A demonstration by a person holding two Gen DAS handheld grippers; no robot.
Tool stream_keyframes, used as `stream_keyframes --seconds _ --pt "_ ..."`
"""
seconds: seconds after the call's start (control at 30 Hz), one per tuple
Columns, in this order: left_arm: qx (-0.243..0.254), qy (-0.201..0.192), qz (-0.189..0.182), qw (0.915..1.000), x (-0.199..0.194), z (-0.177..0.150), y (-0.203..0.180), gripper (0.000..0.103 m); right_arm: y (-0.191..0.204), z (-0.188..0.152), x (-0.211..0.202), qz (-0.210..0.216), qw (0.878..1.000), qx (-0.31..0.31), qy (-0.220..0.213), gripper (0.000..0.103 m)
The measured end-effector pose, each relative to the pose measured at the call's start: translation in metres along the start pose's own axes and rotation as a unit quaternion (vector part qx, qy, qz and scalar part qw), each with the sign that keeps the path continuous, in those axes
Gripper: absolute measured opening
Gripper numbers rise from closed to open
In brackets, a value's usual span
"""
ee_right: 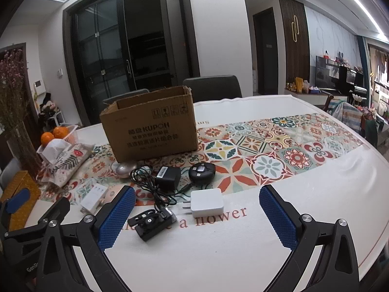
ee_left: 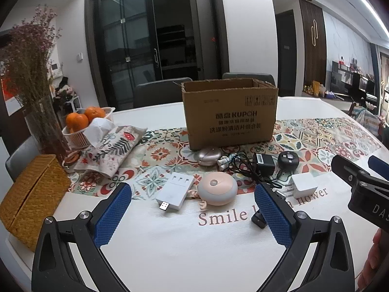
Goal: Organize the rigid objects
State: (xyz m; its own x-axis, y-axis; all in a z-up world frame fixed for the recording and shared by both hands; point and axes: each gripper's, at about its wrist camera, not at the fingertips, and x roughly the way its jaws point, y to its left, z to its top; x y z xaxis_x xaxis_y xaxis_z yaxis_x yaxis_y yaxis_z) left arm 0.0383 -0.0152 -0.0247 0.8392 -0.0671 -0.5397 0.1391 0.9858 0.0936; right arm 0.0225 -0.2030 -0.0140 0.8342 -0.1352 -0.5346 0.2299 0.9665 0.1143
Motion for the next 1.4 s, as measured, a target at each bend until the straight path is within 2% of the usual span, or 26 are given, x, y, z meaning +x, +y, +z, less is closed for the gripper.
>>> stream_keyframes --seconds 0.3,0.7,1.4 --pt "0.011 0.025 -0.016 0.9995 0.031 0.006 -0.005 0.103 0.0 0.004 0.03 -0.007 1.0 0.007 0.028 0.103" --pt "0.022 0.077 -0.043 0.9959 0.073 0.008 -0.011 0.096 -0.003 0.003 0.067 -0.005 0.997 0.019 0.069 0.101" --pt "0.045 0.13 -0.089 0.9864 0.129 0.0 -0.022 0.085 -0.008 -0.009 0.119 -0.015 0.992 0.025 0.125 0.09"
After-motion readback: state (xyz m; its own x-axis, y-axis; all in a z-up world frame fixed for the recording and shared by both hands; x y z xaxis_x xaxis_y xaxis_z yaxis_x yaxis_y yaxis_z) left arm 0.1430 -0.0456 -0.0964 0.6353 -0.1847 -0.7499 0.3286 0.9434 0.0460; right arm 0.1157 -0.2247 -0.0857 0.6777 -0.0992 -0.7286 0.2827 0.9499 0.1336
